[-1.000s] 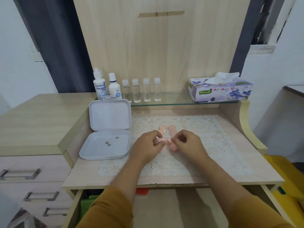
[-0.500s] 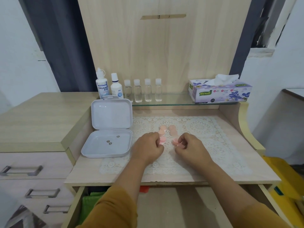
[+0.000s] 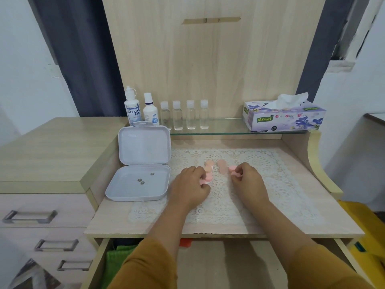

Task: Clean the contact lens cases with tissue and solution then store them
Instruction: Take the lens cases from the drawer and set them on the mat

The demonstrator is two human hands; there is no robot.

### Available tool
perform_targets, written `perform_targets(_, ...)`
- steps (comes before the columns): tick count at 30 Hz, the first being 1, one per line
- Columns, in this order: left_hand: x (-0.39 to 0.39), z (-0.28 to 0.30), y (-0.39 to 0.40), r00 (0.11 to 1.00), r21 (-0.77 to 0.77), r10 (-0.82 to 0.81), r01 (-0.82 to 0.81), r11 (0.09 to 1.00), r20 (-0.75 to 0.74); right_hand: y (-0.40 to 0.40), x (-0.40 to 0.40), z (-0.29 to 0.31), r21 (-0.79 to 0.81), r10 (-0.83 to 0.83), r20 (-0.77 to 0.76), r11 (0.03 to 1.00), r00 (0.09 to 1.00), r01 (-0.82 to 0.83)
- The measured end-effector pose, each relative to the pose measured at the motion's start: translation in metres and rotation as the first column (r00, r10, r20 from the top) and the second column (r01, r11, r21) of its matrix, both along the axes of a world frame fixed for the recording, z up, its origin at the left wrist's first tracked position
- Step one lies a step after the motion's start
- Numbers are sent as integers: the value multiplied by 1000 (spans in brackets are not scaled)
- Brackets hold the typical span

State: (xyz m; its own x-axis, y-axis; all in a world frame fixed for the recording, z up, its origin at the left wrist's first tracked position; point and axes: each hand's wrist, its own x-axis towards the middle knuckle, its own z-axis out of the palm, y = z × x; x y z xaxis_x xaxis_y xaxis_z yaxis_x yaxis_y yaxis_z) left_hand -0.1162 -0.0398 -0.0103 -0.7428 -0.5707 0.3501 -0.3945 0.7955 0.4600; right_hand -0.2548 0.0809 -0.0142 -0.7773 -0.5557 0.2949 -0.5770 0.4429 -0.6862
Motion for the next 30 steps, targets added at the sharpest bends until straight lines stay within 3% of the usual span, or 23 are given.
perform_targets(7, 0, 1, 0, 973, 29, 79, -75, 997, -216, -2, 1, -3, -40, -24, -35, 999, 999, 22)
perform_targets(11, -6, -2, -5, 975, 4, 160, -162, 987, -156, -2, -3, -8, -47, -29, -43, 999, 999, 27)
perform_targets(30, -12, -9, -15, 990, 4, 129, -129, 992, -50, 0, -2, -9, -43, -27, -118, 999, 993, 22)
